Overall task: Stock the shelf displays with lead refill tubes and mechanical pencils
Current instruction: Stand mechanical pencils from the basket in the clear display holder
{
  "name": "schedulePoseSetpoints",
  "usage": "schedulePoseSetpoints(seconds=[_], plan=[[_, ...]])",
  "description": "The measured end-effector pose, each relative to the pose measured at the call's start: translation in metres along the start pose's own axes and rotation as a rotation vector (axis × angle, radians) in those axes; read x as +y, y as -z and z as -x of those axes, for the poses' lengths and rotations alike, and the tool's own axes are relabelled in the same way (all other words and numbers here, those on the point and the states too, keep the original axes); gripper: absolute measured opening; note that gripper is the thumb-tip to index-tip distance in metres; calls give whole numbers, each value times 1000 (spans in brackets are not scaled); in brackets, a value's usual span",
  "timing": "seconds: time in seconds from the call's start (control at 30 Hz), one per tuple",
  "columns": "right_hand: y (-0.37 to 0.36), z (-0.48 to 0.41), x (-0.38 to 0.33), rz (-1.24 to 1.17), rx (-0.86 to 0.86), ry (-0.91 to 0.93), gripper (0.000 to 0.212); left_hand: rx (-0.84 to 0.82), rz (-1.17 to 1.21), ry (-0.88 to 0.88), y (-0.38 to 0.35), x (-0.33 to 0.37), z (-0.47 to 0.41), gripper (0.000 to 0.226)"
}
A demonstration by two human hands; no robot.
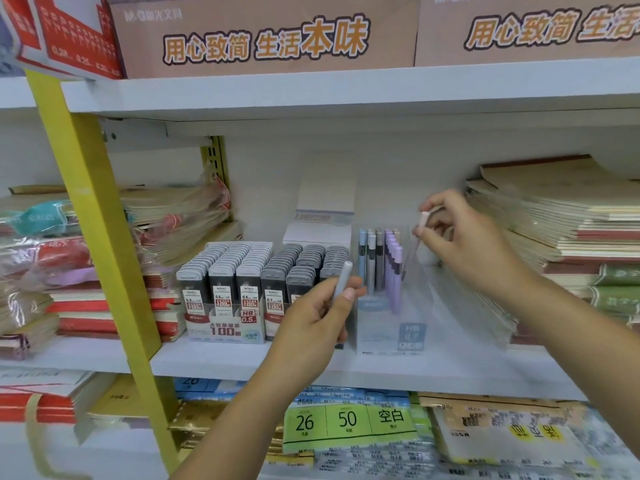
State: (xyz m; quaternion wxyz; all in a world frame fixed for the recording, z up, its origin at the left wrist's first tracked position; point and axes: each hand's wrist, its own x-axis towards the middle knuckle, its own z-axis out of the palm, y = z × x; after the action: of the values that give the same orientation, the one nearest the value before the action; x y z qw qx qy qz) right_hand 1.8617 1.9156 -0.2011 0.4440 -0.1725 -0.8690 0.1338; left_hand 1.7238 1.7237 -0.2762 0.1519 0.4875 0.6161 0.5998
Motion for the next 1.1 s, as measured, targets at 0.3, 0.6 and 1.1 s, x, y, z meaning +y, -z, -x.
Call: schedulePoseSetpoints(seconds=[0.3, 0.6, 1.1], plan=[[-13, 10, 3, 42, -62, 11, 26, 5, -16, -13, 0, -5, -2, 22], [-19, 3, 15, 293, -106, 33, 17, -16, 75, 45, 1, -1, -3, 25], [-9, 45, -64, -627, -182, -237, 17, -114, 128, 70, 6, 17, 11, 18]])
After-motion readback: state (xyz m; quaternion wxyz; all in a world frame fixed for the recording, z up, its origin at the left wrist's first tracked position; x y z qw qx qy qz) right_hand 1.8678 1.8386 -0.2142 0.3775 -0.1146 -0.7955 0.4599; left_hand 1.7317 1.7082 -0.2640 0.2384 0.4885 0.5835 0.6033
